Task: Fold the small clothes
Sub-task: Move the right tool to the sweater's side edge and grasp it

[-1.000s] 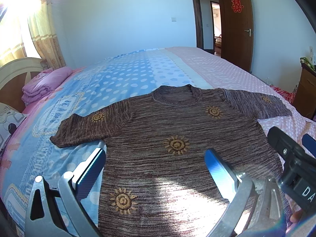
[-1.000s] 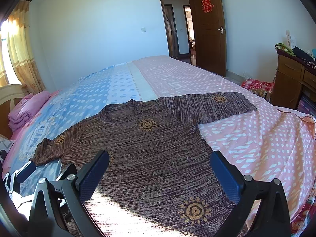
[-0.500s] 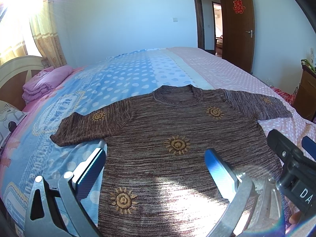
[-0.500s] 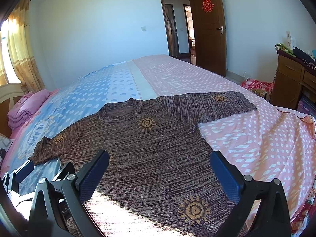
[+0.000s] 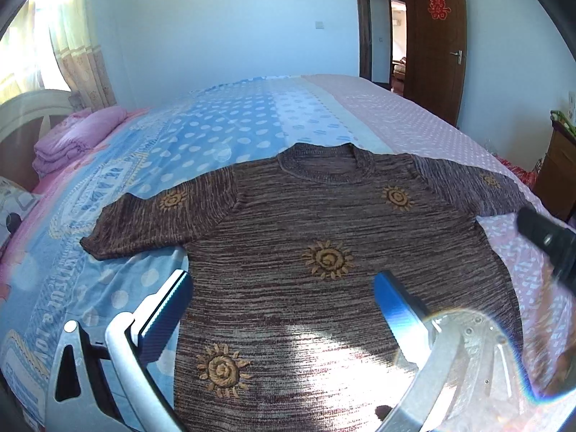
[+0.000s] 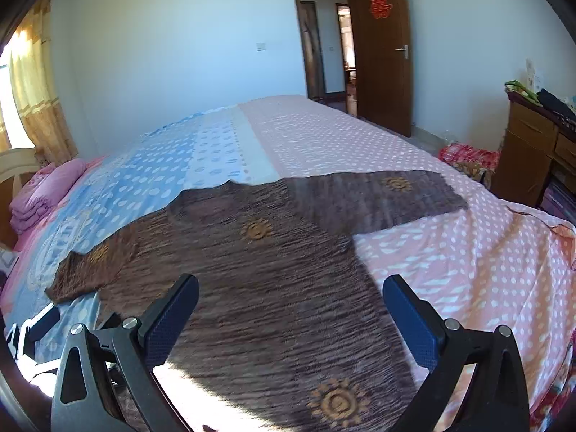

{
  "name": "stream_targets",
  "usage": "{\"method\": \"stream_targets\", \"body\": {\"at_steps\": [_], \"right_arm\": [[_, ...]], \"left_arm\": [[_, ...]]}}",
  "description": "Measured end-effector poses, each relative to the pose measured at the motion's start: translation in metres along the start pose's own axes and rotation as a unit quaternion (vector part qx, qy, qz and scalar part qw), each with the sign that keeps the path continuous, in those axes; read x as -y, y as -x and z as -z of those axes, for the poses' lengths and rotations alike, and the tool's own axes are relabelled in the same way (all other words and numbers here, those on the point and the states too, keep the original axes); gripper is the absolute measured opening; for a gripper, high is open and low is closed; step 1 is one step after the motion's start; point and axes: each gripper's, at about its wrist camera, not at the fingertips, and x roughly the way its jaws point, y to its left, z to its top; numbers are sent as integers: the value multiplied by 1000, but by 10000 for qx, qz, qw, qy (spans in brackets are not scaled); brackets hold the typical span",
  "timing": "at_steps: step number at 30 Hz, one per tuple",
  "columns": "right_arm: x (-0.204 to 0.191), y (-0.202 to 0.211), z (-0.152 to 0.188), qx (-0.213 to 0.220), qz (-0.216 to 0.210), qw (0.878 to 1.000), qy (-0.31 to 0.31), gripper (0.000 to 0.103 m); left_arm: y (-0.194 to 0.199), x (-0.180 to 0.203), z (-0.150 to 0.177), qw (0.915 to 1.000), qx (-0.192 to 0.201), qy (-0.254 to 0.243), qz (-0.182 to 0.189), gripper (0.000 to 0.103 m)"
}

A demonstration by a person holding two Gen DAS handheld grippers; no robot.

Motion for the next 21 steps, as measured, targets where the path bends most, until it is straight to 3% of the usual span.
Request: {"method": "stream_targets", "body": {"at_steps": [3, 7, 14, 21], "right_arm": [[29, -4, -18, 2, 141, 9992, -372, 102], [62, -7, -45, -57, -4, 9955, -945, 102], [70, -2, -109, 141, -437, 9929, -1095, 102], [85, -56, -102, -71, 30, 9937, -1114, 102]], "left_arm": [[-8, -9, -6, 9998, -31, 197, 29, 103], [-17, -6, -19, 9998, -17, 92, -193, 103], [-24, -4, -49, 9996, 123, 76, -245, 103], [-49, -7, -58, 9996, 13, 150, -238, 103]]}}
